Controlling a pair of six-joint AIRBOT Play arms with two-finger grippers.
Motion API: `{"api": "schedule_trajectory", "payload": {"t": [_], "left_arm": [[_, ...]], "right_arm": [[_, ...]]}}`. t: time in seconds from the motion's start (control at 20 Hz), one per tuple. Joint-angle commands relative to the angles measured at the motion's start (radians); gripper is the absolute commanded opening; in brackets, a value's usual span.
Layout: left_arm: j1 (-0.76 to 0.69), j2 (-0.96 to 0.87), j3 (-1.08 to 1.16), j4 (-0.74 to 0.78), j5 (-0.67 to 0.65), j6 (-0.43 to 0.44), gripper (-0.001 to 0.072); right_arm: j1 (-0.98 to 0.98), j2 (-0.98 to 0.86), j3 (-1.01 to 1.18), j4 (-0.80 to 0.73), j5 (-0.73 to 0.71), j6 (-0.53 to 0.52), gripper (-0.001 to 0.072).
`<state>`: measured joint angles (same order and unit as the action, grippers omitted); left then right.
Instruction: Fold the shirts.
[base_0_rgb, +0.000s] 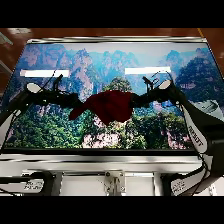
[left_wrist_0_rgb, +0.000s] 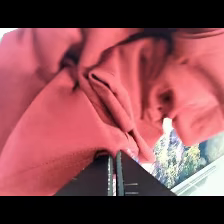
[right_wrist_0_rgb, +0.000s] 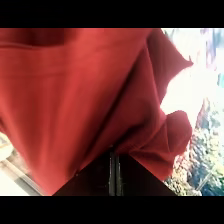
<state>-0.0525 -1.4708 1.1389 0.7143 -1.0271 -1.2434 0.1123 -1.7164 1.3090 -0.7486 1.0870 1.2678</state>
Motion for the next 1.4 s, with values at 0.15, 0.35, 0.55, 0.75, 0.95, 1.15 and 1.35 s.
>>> {"api": "schedule_trajectory", "payload": {"t": [0.15, 0.35, 0.55, 0.75, 0.95, 1.15, 1.35], "left_arm": [[0.072, 0.21, 0.289, 0.069, 0.004, 0.006, 0.0039], [0.157, 0.423, 0.618, 0.276, 0.005, -0.005, 0.0039], [0.186, 0.583, 0.762, 0.526, -0.009, -0.116, 0.0039], [0.185, 0.659, 0.761, 0.514, -0.119, -0.167, 0.004], [0.185, 0.682, 0.759, 0.624, -0.277, -0.166, 0.004], [0.185, 0.66, 0.733, 0.707, -0.318, -0.164, 0.004], [0.185, 0.518, 0.723, 0.707, -0.275, -0.164, 0.0039]], "right_arm": [[-0.105, 0.323, 0.137, -0.002, 0.022, -0.244, 0.0063], [-0.167, 0.549, 0.388, -0.14, -0.031, -0.19, 0.0062], [-0.167, 0.69, 0.551, -0.347, -0.011, -0.022, 0.0062], [-0.167, 0.795, 0.567, -0.379, 0.091, 0.061, 0.0063], [-0.167, 0.855, 0.567, -0.581, 0.28, 0.125, 0.0063], [-0.167, 0.814, 0.567, -0.654, 0.475, 0.201, 0.0063], [-0.166, 0.647, 0.492, -0.507, 0.684, 0.206, 0.0063]]}}
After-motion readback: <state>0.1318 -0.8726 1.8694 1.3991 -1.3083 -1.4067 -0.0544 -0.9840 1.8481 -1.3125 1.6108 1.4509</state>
